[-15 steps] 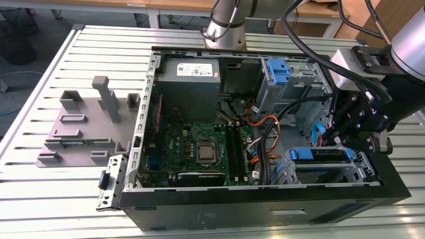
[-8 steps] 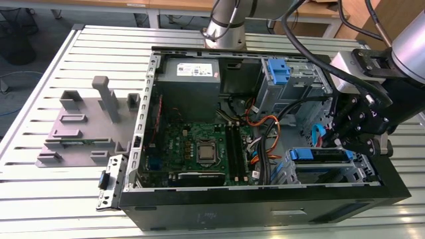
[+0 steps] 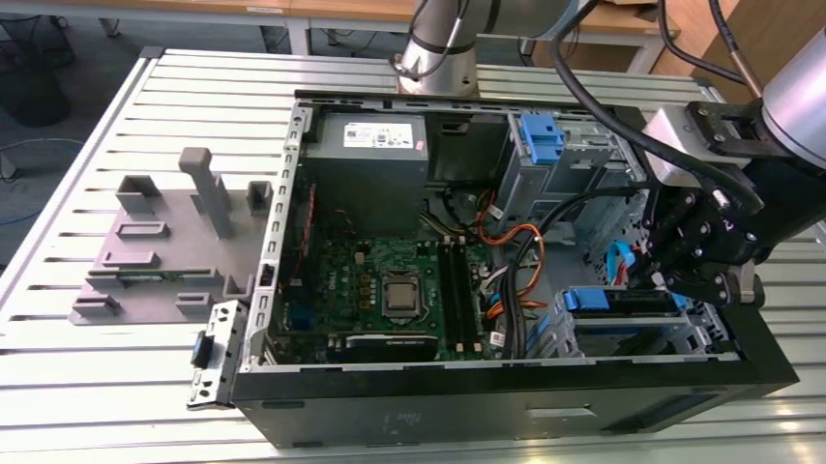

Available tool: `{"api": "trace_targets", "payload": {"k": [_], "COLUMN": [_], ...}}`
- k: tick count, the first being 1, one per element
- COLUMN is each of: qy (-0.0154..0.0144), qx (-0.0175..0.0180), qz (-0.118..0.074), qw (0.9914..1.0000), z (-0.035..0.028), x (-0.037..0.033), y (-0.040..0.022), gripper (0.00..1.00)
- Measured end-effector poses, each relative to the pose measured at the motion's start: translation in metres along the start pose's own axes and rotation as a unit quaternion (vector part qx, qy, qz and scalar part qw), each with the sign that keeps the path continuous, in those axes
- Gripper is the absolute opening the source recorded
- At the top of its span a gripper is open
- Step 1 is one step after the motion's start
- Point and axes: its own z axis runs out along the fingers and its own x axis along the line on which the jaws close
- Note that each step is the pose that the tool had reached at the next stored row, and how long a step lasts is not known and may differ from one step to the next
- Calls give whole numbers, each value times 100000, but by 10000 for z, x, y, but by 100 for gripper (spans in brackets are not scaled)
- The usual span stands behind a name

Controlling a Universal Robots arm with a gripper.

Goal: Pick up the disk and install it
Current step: 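Insert the first disk wire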

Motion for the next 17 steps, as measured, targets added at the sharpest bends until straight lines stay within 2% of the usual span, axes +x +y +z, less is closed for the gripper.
{"api": "trace_targets", "payload": {"k": [8,17], "qy": [-5,9], "qx": [-4,-5], "qz": [3,1], "qw": [100000,100000], "z": [20,43], "x": [30,35], "y": [-2,1], "gripper": [16,16]}}
